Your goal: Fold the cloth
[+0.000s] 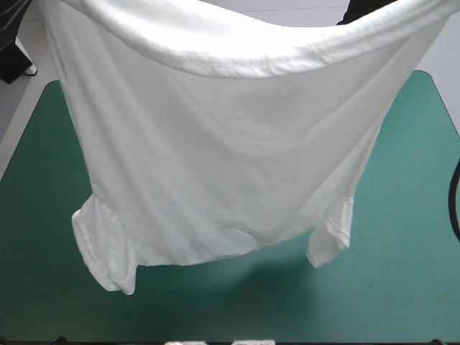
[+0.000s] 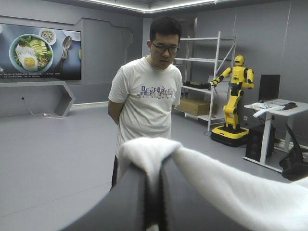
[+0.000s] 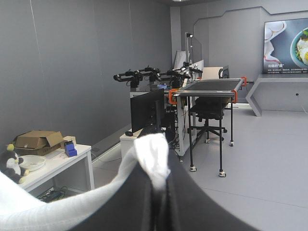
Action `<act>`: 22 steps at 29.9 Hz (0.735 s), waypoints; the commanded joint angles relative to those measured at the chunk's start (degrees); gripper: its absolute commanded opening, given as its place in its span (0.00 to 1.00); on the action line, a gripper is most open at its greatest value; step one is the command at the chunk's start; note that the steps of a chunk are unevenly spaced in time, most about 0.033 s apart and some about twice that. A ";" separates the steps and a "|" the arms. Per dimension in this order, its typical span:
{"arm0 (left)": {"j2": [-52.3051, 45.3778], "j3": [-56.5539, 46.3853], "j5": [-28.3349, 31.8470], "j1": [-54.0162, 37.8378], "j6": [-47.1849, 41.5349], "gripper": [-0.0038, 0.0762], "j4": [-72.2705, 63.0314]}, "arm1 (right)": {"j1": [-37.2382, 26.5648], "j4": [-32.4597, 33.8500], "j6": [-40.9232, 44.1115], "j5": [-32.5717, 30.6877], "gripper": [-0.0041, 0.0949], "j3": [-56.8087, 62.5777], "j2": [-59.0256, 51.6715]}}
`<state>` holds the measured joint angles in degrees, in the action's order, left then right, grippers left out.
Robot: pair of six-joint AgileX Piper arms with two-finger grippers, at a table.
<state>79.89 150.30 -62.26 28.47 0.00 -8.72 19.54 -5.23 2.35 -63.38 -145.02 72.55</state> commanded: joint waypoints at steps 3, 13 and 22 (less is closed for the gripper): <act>0.88 0.72 5.43 -0.04 0.00 0.04 1.73 | 0.18 1.06 -0.58 3.43 0.04 -0.83 3.04; 12.84 0.72 14.75 -0.04 -0.62 0.04 19.36 | 0.18 16.64 1.89 12.12 0.04 -0.83 15.62; 21.12 0.82 33.66 -0.28 -0.85 0.04 28.37 | 0.18 22.78 5.44 31.13 0.04 -1.02 24.50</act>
<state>102.44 149.94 -38.46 28.42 0.00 17.15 19.54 15.32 7.18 -42.72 -144.80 97.82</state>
